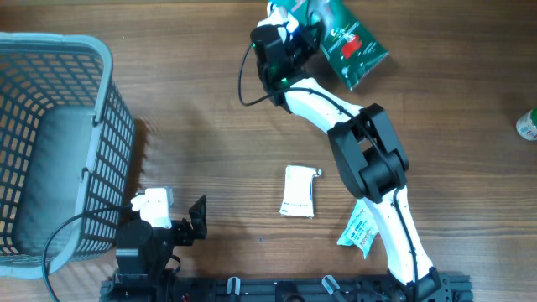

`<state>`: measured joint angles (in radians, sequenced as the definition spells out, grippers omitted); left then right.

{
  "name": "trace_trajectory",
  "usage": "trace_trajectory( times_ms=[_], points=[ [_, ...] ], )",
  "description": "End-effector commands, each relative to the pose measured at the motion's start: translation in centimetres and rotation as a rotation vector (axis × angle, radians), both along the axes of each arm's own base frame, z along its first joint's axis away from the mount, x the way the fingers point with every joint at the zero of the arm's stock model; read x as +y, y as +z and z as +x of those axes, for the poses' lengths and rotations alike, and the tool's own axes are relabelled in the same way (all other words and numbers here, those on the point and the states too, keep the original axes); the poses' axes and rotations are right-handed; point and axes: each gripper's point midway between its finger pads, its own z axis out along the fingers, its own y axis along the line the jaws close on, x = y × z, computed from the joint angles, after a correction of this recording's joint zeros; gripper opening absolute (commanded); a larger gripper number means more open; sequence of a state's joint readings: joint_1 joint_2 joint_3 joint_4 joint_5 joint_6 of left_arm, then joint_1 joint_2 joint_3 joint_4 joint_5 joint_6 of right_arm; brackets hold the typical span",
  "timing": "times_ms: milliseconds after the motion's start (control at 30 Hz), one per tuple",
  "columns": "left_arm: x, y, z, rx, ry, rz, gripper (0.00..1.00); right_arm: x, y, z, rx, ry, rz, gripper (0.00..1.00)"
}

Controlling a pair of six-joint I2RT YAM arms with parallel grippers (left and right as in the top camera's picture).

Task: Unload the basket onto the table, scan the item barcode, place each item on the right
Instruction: 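Carry the glove package right and lay it at the table's top-right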

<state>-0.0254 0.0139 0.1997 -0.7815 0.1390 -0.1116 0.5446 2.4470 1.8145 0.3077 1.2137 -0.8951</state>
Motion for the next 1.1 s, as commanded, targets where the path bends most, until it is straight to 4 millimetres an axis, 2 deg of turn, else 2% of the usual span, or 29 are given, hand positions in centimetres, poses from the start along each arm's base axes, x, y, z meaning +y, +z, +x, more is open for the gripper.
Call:
trace_trajectory(
  times_ms=[0, 100, 133, 200, 233, 367, 533, 700, 833, 900, 933, 967, 1067],
  points=[
    [0.0, 0.0, 0.0, -0.004, 0.004, -0.006, 1.0, -4.3, 4.0, -1.4, 0.032, -0.22, -0.16, 0.04],
    [0.0, 0.0, 0.0, -0.004, 0.004, -0.006, 1.0, -8.3, 5.8, -2.2, 0.014, -0.362, -0.154, 0.04],
    [0.0, 0.0, 0.0, -0.003, 0.004, -0.006, 1.0, -10.6, 5.8, -2.2, 0.022, -0.415, -0.158, 0.04],
    [0.0, 0.0, 0.0, -0.004, 0.004, -0.006, 1.0, -13.7, 5.5, -2.1, 0.041, -0.466, -0.167, 0.04],
    [0.0, 0.0, 0.0, -0.004, 0.004, -0.006, 1.0, -14.9, 5.2, -2.1, 0.039, -0.489, -0.164, 0.04],
    [0.0, 0.0, 0.0, -0.004, 0.004, -0.006, 1.0, -22.1, 2.9, -3.1, 0.014, -0.617, -0.134, 0.04],
    [0.0, 0.0, 0.0, -0.004, 0.004, -0.006, 1.0, -30.4, -0.1, -5.9, 0.0, -0.77, -0.116, 0.04],
    [0.0, 0.0, 0.0, -0.004, 0.004, -0.006, 1.0, -34.9, -2.6, -7.8, -0.038, -0.817, -0.072, 0.04],
    [0.0, 0.0, 0.0, -0.004, 0.004, -0.006, 1.0, -36.7, -3.5, -8.1, -0.076, -0.817, -0.029, 0.06],
    [0.0, 0.0, 0.0, -0.004, 0.004, -0.006, 1.0, -37.2, -3.6, -8.2, -0.106, -0.825, -0.011, 0.59],
    [0.0, 0.0, 0.0, -0.004, 0.004, -0.006, 1.0, -37.4, -3.6, -8.3, -0.12, -0.83, -0.004, 0.74],
    [0.0, 0.0, 0.0, -0.003, 0.004, -0.006, 1.0, -37.6, -3.6, -8.3, -0.12, -0.827, -0.001, 1.0],
    [0.0, 0.0, 0.0, -0.004, 0.004, -0.006, 1.0, -37.9, -3.1, -8.3, -0.128, -0.831, -0.003, 1.0]
  ],
)
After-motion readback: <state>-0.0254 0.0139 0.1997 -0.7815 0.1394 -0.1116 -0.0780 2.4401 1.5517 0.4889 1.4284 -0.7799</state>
